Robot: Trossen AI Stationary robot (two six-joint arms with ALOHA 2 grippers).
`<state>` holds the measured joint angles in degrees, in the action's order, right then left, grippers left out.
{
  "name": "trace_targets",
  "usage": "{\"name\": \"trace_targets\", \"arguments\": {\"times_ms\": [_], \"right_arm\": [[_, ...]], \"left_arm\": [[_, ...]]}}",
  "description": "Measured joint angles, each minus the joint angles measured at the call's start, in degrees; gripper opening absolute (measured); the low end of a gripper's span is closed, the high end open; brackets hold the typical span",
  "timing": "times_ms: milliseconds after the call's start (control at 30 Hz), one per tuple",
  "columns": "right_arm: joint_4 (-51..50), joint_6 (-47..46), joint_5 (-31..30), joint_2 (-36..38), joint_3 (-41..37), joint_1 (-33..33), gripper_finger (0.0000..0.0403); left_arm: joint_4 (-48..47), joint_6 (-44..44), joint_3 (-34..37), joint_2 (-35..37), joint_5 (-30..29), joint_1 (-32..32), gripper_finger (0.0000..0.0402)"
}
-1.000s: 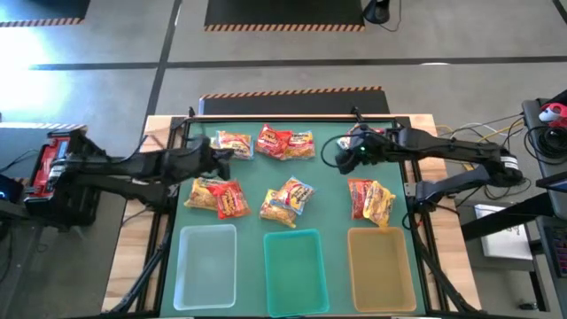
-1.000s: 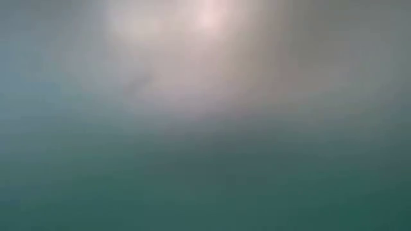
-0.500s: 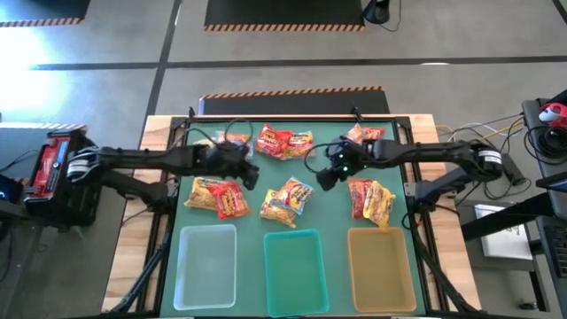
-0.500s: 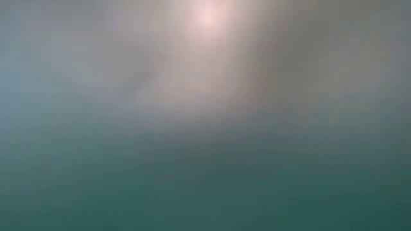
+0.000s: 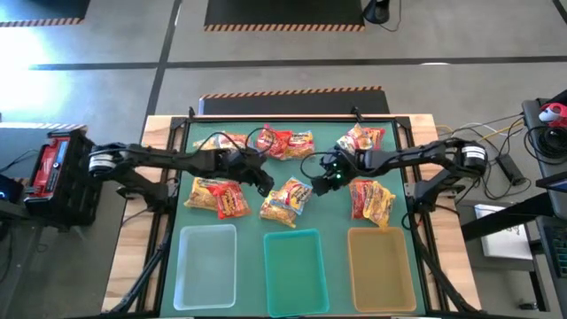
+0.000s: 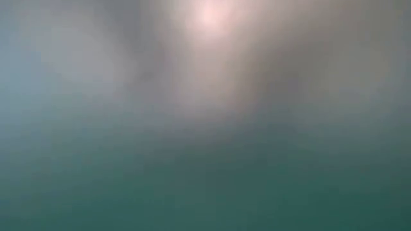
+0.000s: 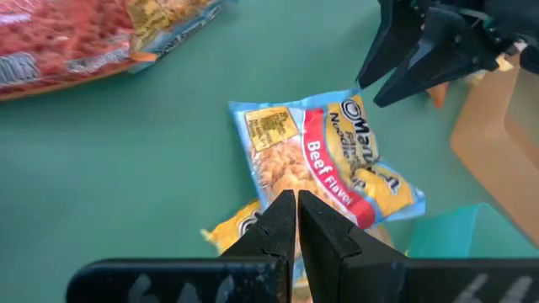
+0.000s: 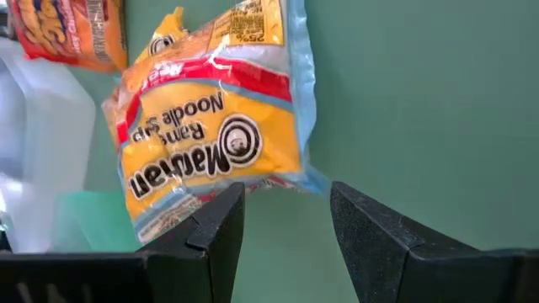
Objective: Sort Maruchan noodles
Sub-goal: Put the blue noodle pack into the yellow bin
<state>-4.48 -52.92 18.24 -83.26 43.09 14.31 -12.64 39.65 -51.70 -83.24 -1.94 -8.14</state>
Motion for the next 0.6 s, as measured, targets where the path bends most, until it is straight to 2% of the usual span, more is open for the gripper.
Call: {"name": "trace_targets", "arguments": {"times_ms": [267,600], "right_arm": [[7.9,-3.2,0.2,0.3,-4.3,0.0,0.0166],[27.3,-11.7,-0.4,-1.1,-11.9,0.0,0.0166]], "left_arm": [[5.1,1.6,0.0,-4.4,0.0,1.5,0.0],[11.1,4.0,0.0,-9.0,0.6,4.8,0.0]]}}
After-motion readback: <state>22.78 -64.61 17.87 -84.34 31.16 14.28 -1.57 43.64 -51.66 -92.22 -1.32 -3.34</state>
